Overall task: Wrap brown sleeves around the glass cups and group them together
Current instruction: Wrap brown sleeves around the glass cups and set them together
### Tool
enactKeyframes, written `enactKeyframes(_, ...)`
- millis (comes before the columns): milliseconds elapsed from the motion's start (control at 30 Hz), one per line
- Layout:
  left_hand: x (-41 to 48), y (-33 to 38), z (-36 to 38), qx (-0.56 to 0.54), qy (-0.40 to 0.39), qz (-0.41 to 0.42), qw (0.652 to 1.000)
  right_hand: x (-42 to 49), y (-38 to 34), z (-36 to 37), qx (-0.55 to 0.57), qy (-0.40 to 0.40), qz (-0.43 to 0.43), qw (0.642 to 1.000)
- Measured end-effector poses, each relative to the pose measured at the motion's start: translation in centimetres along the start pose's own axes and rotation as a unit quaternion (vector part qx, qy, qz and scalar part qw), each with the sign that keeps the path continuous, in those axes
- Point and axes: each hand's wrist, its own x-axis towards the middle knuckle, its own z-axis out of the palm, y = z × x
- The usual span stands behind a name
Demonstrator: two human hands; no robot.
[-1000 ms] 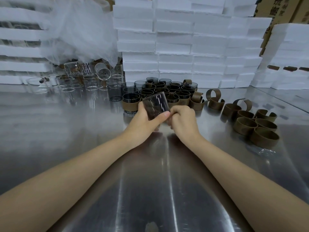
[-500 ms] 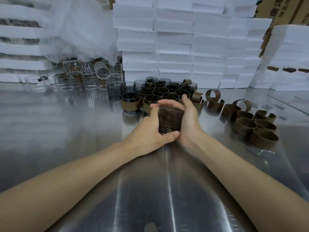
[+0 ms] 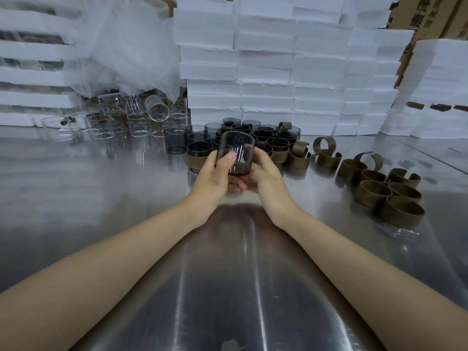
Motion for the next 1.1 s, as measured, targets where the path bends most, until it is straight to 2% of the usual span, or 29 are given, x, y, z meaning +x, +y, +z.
enactKeyframes(133,-0.7,0.3,-0.8,0.113,-0.020,-0.009,0.993,-0.3,0.1,-0.4,-0.043,-0.038,-0.034,0.998)
enactKeyframes(200,-1.0,0.4,-0.9,0.221,-0.010,0.033,0.975,-0.3,0.3,-0.5,-0.071,-0.013,-0.052,0.996)
enactKeyframes(267,-1.1,0.2,-1.0,0.370,0.042,0.123,0.920,0.1,0.7,-0.9,-0.097,0.048,-0.077,0.991)
enactKeyframes(333,-1.4,0.5,-0.8,0.490,0.062,0.235,0.837,0.5,1.0,-1.4,-0.140,0.112,-0.099,0.979)
enactKeyframes(400,-1.7,0.6,-0.3,0.565,-0.006,0.311,0.764,0.8,1.1,-1.6,-0.163,0.132,-0.086,0.974)
enactKeyframes(467,-2.1,0.6,0.4,0.596,-0.072,0.293,0.744,0.7,1.3,-1.5,-0.187,0.108,-0.079,0.973)
enactKeyframes(533,-2.4,0.5,0.8,0.605,-0.084,0.261,0.748,0.7,1.5,-1.5,-0.215,0.085,-0.087,0.969)
enactKeyframes(600,-2.6,0.3,0.7,0.614,-0.066,0.251,0.746,0.7,1.5,-1.5,-0.248,0.069,-0.100,0.961)
enactKeyframes(667,-2.6,0.3,0.5,0.605,-0.034,0.243,0.758,0.4,1.4,-1.5,-0.288,0.028,-0.122,0.949)
enactKeyframes(800,-2.5,0.3,0.5,0.555,0.008,0.210,0.805,-0.1,1.3,-1.6,-0.324,-0.028,-0.148,0.934)
enactKeyframes(900,-1.9,0.7,0.1,0.496,0.050,0.150,0.854,0.0,1.2,-1.4,-0.307,-0.049,-0.130,0.941)
enactKeyframes(967,-1.6,1.0,-0.2,0.473,0.074,0.104,0.872,0.0,1.2,-1.2,-0.295,-0.061,-0.108,0.947)
enactKeyframes(1100,-0.8,1.3,-0.8,0.328,0.043,0.013,0.944,0.0,1.3,-1.3,-0.256,-0.069,-0.077,0.961)
